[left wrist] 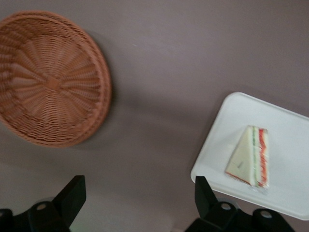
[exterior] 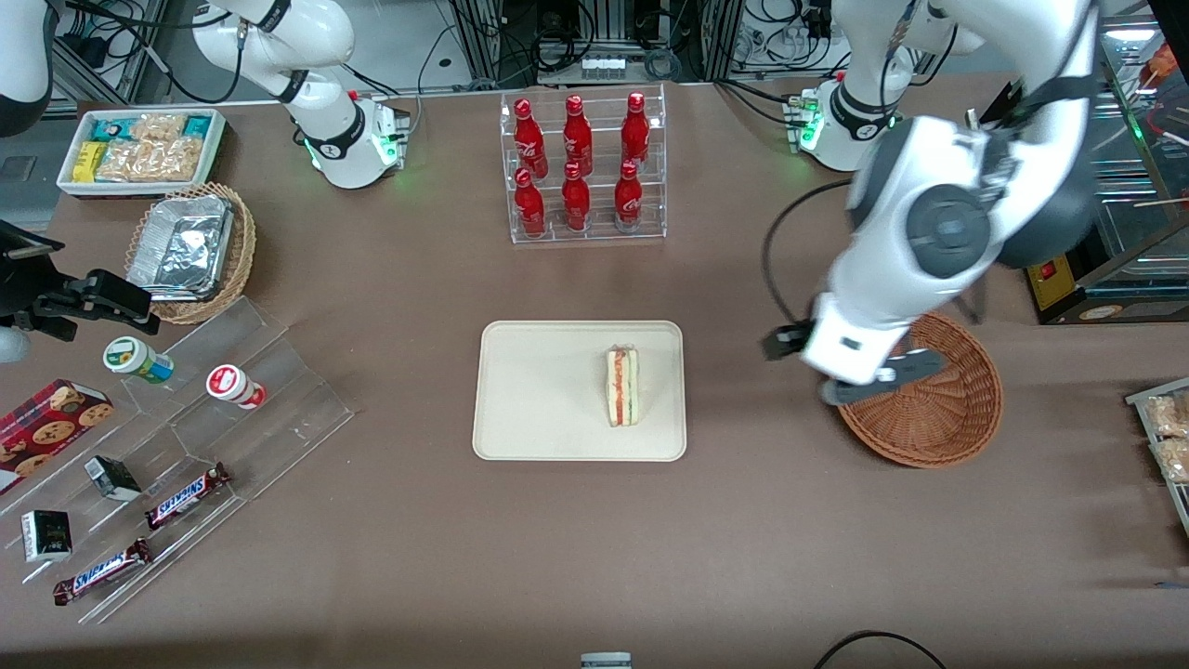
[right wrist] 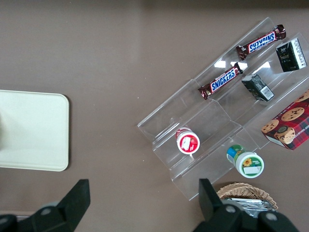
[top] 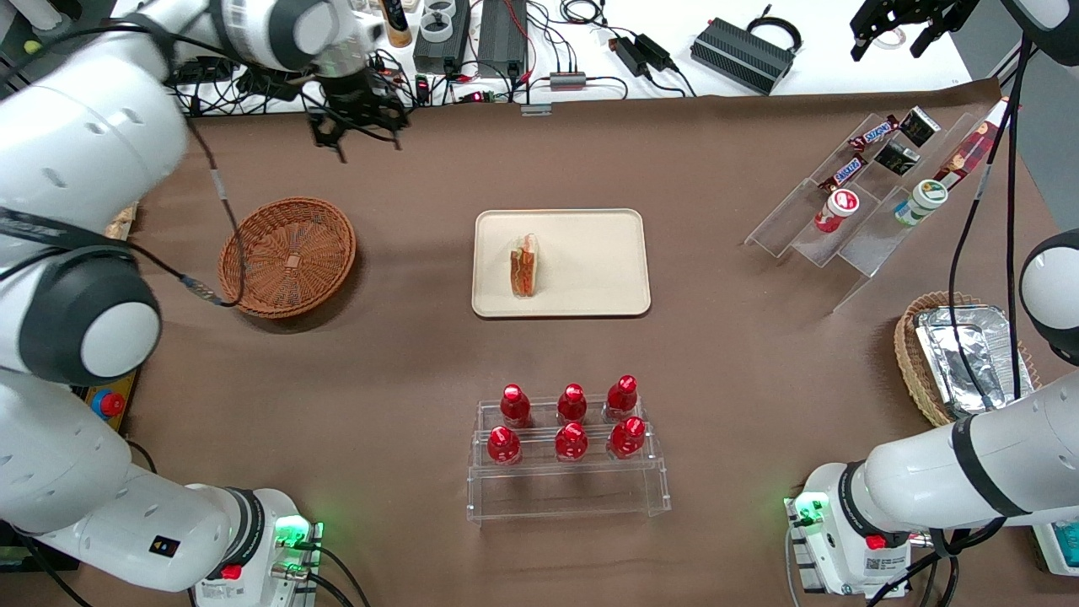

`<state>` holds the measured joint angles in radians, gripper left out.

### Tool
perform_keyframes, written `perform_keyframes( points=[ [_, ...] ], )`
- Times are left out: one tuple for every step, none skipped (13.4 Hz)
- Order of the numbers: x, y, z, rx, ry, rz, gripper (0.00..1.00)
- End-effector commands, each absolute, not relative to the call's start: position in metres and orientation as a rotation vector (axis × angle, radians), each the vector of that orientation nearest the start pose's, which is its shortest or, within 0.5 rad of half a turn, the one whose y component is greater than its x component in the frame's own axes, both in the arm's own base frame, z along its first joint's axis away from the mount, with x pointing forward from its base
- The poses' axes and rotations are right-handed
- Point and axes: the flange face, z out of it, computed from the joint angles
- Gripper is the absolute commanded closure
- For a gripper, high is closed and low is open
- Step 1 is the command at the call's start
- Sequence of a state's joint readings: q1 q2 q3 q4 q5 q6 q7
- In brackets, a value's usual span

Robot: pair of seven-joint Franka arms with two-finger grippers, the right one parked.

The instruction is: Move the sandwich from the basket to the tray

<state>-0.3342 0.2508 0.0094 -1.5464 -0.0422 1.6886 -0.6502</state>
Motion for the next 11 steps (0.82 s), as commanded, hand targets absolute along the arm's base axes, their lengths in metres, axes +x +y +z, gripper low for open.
perform_keyframes(
  points=[
    [0.567, -0.138, 0.519, -3.1, -0.401, 0.189, 0.0],
    [0.563, -0.118, 0.527, -3.111, -0.373, 0.183, 0.0],
    [0.558, -0.099, 0.537, -3.119, -0.361, 0.175, 0.0],
    [0.552, -0.084, 0.548, -3.128, -0.317, 0.172, 0.0],
    [0.548, -0.068, 0.558, -3.138, -0.254, 0.181, 0.0],
    [0.545, -0.057, 0.566, -3.144, -0.195, 0.187, 0.0],
    [0.541, -0.053, 0.577, -3.151, -0.134, 0.165, 0.0],
    [0.537, -0.05, 0.586, -3.159, -0.073, 0.141, 0.0],
    [0.534, -0.049, 0.594, -3.163, -0.019, 0.118, 0.0],
    [0.532, -0.049, 0.603, -3.163, -0.004, 0.093, 0.0],
    [0.53, -0.048, 0.609, -3.145, 0.005, 0.088, 0.0]
  ],
)
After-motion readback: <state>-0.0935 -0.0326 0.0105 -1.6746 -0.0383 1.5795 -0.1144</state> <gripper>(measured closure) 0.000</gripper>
